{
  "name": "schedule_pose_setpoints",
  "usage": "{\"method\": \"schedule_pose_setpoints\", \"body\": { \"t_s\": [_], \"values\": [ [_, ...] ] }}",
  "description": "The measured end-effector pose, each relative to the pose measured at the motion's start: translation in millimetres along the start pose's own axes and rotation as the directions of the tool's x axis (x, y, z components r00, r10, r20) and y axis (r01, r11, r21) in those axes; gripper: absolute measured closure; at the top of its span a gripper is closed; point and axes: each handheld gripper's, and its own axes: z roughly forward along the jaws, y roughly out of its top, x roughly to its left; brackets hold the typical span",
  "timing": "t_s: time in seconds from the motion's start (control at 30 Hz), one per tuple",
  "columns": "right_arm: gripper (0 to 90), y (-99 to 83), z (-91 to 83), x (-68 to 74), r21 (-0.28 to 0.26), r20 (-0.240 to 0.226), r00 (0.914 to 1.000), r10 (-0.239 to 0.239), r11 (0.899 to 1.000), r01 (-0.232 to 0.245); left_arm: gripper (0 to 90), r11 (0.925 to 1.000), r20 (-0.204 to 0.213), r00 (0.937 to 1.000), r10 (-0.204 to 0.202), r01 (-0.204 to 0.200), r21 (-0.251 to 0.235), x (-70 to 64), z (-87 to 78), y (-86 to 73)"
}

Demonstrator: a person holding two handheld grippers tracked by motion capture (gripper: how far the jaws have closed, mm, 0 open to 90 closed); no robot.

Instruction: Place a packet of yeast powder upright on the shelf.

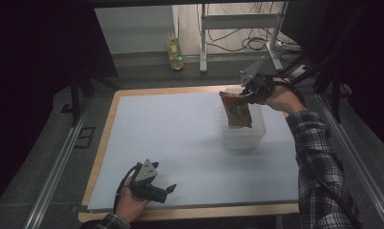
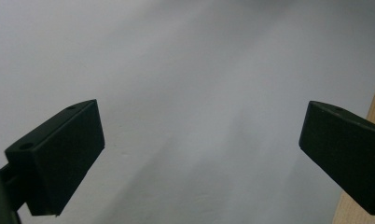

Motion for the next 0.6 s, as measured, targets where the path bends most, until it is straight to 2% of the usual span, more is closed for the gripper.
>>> {"method": "schedule_pose_setpoints", "body": {
  "t_s": [0.2, 0.27, 0.37, 0.47, 0.53, 0.6],
  "values": [
    [81.1, 4.0, 6.3, 0.2, 0.009, 0.001, 1.0000, -0.008, 1.000, 0.008, 0.0, 1.0000, 0.002, 1.0000, 0.000, 0.000, 0.002, -0.7, 0.4, 0.0],
    [81.4, 7.8, 2.4, 0.7, 0.002, 0.010, 0.9994, -0.034, 0.999, 0.034, 0.0, 1.0000, 0.002, 1.0000, 0.002, -0.002, 0.005, -0.6, 0.8, 0.0],
    [81.5, 12.0, -5.6, -1.8, -0.019, 0.019, 0.9987, -0.047, 0.999, 0.047, 0.0, 1.0000, 0.003, 1.0000, -0.001, 0.001, 0.005, -0.3, 1.0, 0.0],
    [81.5, 16.5, -6.3, -5.6, -0.009, 0.006, 0.9979, -0.064, 0.998, 0.064, 0.0, 1.0000, 0.003, 1.0000, -0.002, 0.002, 0.006, -0.1, 1.0, -0.2],
    [81.5, 18.5, -1.9, -7.5, 0.020, -0.004, 0.9952, -0.098, 0.995, 0.098, 0.0, 1.0000, 0.003, 1.0000, -0.003, 0.003, 0.008, 0.3, 1.0, -0.5],
    [81.5, 18.4, 2.0, -8.7, 0.012, -0.016, 0.9945, -0.103, 0.995, 0.103, 0.0, 1.0000, 0.003, 1.0000, -0.004, 0.004, 0.008, 0.5, 0.8, -0.6]
  ]
}}
